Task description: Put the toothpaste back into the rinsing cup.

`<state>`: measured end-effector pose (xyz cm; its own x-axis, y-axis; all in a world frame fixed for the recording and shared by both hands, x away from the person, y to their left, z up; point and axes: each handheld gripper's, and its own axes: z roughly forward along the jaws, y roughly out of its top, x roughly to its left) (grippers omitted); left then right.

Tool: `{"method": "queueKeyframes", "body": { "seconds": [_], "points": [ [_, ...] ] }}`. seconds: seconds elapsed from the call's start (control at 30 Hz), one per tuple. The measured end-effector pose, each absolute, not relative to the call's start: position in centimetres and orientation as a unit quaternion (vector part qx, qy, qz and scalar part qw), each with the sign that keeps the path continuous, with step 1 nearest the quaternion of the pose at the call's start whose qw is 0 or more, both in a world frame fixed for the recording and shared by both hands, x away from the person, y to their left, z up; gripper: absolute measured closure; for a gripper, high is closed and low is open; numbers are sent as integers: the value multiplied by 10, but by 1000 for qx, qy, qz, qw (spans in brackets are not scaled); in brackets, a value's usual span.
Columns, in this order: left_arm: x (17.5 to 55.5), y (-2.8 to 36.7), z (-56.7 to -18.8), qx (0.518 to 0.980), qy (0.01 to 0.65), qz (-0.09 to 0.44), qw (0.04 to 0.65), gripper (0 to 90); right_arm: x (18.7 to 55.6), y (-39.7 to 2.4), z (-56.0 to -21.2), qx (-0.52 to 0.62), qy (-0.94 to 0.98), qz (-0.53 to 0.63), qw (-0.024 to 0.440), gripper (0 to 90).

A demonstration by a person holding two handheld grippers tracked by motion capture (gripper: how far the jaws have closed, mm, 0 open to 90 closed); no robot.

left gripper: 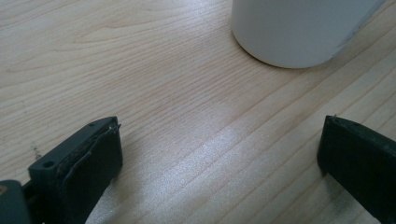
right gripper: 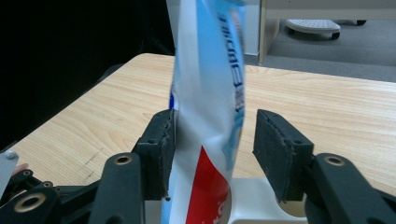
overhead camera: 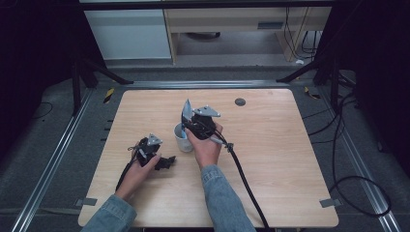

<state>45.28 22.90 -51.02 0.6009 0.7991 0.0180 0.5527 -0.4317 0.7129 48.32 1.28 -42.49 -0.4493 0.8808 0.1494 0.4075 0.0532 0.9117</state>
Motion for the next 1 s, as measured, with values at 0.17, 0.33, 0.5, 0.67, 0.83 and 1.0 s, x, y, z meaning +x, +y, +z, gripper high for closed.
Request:
{"method": "queueKeyframes", "body": {
  "seconds": [0.17, 0.33, 0.5, 0.67, 0.83, 1.0],
  "points": [
    [453, 229, -510, 827, 409, 180, 342, 0, 483, 13, -424, 469, 687, 502, 237, 449],
    [453, 229, -510, 827, 409, 180, 342, 0, 482, 13, -422, 470, 689, 498, 240, 424],
    [453, 229, -510, 827, 408, 181, 342, 0, 480, 13, -419, 469, 692, 493, 239, 387],
    [453, 229, -510, 827, 408, 181, 342, 0, 478, 14, -415, 467, 703, 480, 239, 334],
    [453, 229, -510, 827, 408, 181, 342, 0, 477, 14, -411, 463, 712, 470, 240, 277],
    [453, 229, -510, 827, 408, 181, 342, 0, 476, 13, -407, 463, 717, 463, 241, 213]
  ]
}}
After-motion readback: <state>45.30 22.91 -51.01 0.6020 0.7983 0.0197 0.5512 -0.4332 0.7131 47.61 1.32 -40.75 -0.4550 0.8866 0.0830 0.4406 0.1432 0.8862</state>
